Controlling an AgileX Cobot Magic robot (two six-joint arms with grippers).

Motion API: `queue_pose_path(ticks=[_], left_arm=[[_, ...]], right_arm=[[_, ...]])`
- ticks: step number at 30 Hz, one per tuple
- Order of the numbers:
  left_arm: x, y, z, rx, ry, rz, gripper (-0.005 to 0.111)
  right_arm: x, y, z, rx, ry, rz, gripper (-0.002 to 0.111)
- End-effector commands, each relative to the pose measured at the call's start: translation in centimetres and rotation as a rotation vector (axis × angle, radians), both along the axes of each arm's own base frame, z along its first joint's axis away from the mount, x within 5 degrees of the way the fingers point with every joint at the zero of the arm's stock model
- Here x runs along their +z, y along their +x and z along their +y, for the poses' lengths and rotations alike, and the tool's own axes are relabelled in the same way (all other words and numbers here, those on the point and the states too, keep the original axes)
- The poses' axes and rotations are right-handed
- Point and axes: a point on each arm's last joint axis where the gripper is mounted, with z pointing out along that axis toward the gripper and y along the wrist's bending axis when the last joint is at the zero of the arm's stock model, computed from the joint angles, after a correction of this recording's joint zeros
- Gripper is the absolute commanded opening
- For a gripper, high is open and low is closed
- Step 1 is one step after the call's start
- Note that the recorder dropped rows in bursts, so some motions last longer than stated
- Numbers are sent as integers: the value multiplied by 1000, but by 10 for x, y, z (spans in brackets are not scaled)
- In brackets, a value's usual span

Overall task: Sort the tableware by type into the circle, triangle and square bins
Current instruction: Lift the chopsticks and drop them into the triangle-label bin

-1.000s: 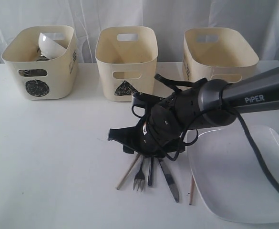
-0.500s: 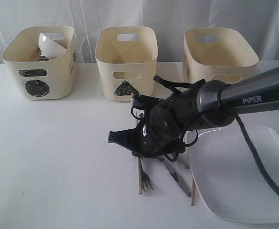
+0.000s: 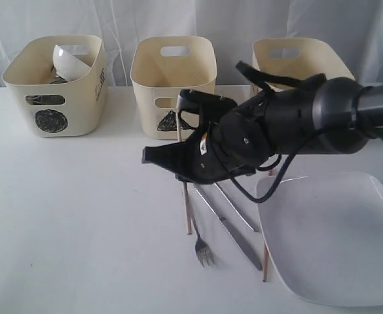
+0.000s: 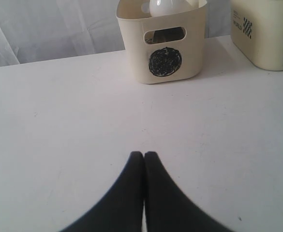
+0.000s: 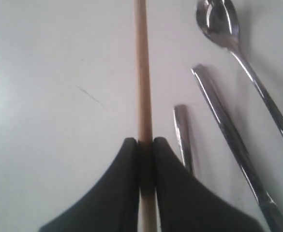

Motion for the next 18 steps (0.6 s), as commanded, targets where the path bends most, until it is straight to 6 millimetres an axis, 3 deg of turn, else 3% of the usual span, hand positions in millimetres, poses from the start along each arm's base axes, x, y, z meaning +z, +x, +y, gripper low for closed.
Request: queue_pose_path(ticks=[1,10,18], left_arm=[[-1,0,0,4,-1,-3,0],[-1,0,0,4,-1,-3,0],[-1,0,0,4,-1,-3,0]], right_arm=[[36,-1,-1,39,57,-162,0],[93,35,-23,16,101,-450,0],[100,71,-61,-48,98,-620,0]])
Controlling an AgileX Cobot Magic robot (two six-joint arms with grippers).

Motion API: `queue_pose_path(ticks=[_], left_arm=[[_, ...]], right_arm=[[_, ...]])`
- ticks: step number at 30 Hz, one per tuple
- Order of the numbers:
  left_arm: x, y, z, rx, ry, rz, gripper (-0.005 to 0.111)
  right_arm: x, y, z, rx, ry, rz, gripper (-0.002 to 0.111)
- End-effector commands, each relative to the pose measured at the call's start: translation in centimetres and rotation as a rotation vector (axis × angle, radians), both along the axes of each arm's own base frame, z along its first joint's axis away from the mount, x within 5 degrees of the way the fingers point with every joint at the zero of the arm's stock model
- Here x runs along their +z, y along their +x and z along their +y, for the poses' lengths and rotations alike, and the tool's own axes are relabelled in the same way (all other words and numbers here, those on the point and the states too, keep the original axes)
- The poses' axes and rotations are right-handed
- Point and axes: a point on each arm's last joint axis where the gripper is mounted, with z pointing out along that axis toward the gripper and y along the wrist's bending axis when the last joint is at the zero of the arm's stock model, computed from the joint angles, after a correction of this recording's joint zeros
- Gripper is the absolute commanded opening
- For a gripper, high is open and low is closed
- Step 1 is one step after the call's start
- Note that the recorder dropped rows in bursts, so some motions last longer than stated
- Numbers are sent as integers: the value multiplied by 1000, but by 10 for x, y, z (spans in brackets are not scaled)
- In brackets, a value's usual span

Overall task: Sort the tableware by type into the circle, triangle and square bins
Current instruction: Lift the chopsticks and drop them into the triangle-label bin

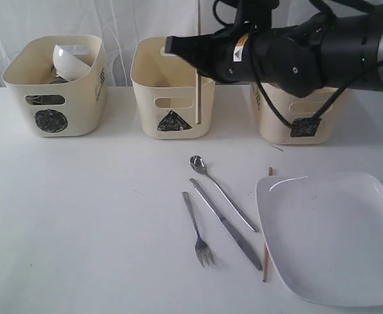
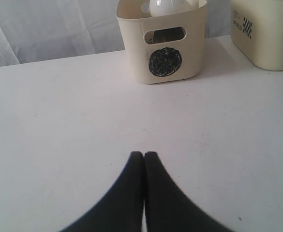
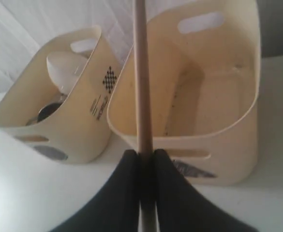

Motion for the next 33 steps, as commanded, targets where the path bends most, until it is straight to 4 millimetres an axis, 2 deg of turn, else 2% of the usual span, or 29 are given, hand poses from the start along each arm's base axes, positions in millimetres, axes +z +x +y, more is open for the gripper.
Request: queue_pose_path(ticks=[1,6,10,12,15,19,23,26,28,29,30,31,32,33], left_arm=[[-1,0,0,4,-1,-3,0],[-1,0,0,4,-1,-3,0],[-1,0,0,4,-1,-3,0],[-1,0,0,4,-1,-3,0],[-1,0,0,4,-1,-3,0],[-1,0,0,4,-1,-3,0],[-1,0,0,4,-1,-3,0],[-1,0,0,4,-1,-3,0],[-1,0,0,4,-1,-3,0],[-1,0,0,4,-1,-3,0],[-1,0,0,4,-1,-3,0],[-1,0,0,4,-1,-3,0],[-1,0,0,4,-1,-3,0],[-1,0,0,4,-1,-3,0]], right_arm=[[6,29,-17,-6,-52,-151,0],[-1,77,-24,-49,-44,-196,0],[-12,116,-16,-52,-24,-257,0],[-15,130,-12,-53,-19,-279,0],[-30,145,-9,-55,-34,-266,1],[-37,152,-6,-42,-72,-283,21],[-37,149,-8,-53,-101,-218,47],[-22,140,-12,-57,-183,-137,48],[-5,120,-11,-25,-309,-57,45],[3,101,-11,2,-388,35,42],[2,80,-9,49,-489,153,42],[-1,68,-9,82,-540,215,42],[-11,46,-5,164,-627,331,42],[-18,34,-1,225,-671,395,42]])
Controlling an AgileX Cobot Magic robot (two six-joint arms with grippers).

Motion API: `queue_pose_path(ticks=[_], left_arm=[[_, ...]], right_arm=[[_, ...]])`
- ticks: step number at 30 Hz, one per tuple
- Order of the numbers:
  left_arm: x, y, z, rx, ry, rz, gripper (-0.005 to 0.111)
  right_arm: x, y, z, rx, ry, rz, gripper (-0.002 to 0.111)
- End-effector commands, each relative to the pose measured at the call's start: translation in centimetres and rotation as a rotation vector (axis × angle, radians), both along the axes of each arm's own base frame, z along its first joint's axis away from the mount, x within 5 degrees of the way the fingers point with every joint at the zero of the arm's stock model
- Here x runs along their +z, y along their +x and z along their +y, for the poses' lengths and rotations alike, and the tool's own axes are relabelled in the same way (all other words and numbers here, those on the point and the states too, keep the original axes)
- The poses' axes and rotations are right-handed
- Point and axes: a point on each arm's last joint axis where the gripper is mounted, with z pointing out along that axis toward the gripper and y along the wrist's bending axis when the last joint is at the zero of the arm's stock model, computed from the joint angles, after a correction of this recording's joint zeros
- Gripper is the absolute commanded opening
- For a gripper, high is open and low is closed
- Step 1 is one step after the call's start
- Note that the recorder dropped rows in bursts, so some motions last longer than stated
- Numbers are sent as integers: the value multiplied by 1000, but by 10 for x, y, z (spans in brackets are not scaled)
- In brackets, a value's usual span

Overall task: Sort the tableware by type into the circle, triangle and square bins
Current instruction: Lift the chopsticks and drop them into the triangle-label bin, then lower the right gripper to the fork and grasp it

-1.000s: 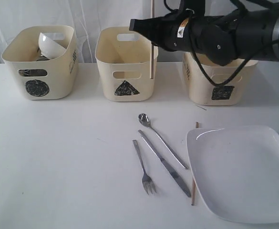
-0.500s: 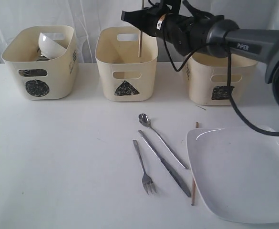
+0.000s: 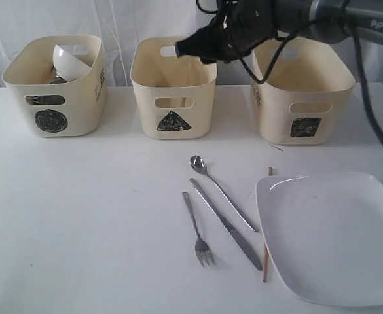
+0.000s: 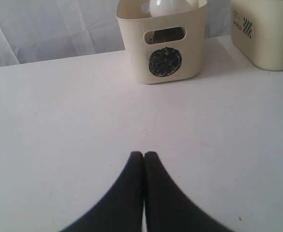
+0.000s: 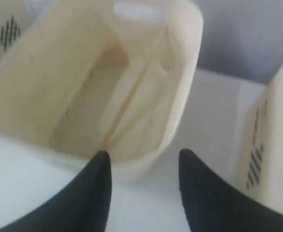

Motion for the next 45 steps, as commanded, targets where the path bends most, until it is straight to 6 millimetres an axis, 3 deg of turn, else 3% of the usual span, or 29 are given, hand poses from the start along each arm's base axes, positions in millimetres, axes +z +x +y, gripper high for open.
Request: queue_pose_path(ticks=[1,3,5,10,17,26,38,41,45], left_arm=[[-1,0,0,4,-3,-3,0],[-1,0,0,4,-3,-3,0],[-1,0,0,4,-3,-3,0],[-1,0,0,4,-3,-3,0],[-1,0,0,4,-3,-3,0],[-1,0,0,4,-3,-3,0],[-1,0,0,4,-3,-3,0],[-1,0,0,4,-3,-3,0],[-1,0,0,4,-3,-3,0]], right_arm=[[-31,-63,15,200,-203,362,42],[-48,-88,31,280,-207,446,42],[-66,-101,38,250,-187,510,42],[-93,-112,44,213,-142,586,42],[-114,-117,47,190,-104,640,42],[-125,-118,62,227,-62,627,42],[-166,-115,69,236,-76,684,42],[-169,-116,70,225,-64,707,32],[-164,-116,71,227,-57,689,2]])
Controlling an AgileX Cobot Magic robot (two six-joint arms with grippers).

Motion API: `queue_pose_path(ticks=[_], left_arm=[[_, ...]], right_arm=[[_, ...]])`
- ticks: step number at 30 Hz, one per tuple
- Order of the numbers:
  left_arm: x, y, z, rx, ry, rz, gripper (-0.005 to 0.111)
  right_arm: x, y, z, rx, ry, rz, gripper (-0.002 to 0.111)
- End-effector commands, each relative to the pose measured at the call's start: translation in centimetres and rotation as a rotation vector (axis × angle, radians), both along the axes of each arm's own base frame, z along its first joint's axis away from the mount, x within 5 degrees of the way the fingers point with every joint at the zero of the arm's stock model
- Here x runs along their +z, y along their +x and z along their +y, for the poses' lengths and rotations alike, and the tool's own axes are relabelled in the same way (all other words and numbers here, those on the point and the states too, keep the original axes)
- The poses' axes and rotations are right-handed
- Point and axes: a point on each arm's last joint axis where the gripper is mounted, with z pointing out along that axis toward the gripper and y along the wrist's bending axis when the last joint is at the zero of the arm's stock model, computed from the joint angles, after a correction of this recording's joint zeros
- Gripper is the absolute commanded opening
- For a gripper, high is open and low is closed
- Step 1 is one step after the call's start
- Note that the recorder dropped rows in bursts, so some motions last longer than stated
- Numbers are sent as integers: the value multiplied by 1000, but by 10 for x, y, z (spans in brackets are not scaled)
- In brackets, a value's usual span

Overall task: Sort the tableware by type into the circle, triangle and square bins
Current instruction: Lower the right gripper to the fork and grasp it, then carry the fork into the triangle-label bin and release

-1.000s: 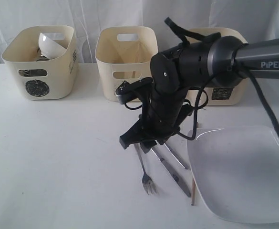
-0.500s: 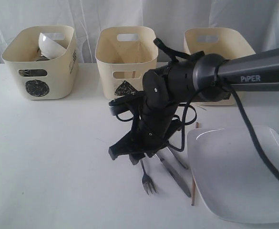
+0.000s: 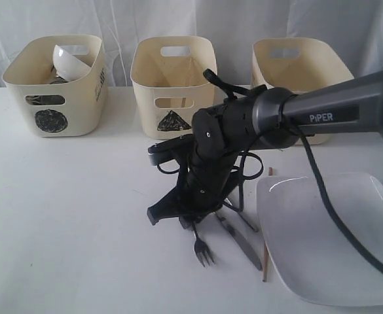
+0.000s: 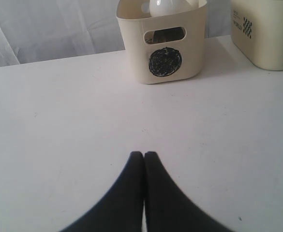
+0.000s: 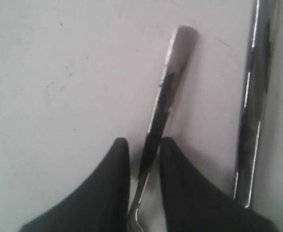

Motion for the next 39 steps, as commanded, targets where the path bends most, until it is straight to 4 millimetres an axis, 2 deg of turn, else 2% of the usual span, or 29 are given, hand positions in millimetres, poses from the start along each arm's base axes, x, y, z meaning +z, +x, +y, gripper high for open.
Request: queue_pose_path(ticks=[1,5,10,14,18,26,29,34,39], left_arm=[[-1,0,0,5,-3,-4,0],[-1,0,0,5,-3,-4,0],[-1,0,0,5,-3,-4,0],[-1,0,0,5,-3,-4,0],[-1,0,0,5,-3,-4,0],[-1,0,0,5,-3,-4,0],[-1,0,0,5,-3,-4,0],[-1,0,0,5,-3,-4,0],[-1,0,0,5,-3,-4,0]], right_arm=[[-5,-2,2,-11,12,16,0],[19,1,3,-17,66,-83,0],[68,10,-2,-74,189,-293,0],[103,18,-19,-218,335,-491,0],[125,26,-41,-311,428,-657,0],[142,46,-78,-431,485,-820,0],[151,53,-86,-467,526,-893,0],[159,75,-81,-458,546,-947,0],[157,112,-69,-454,570,-985,0]])
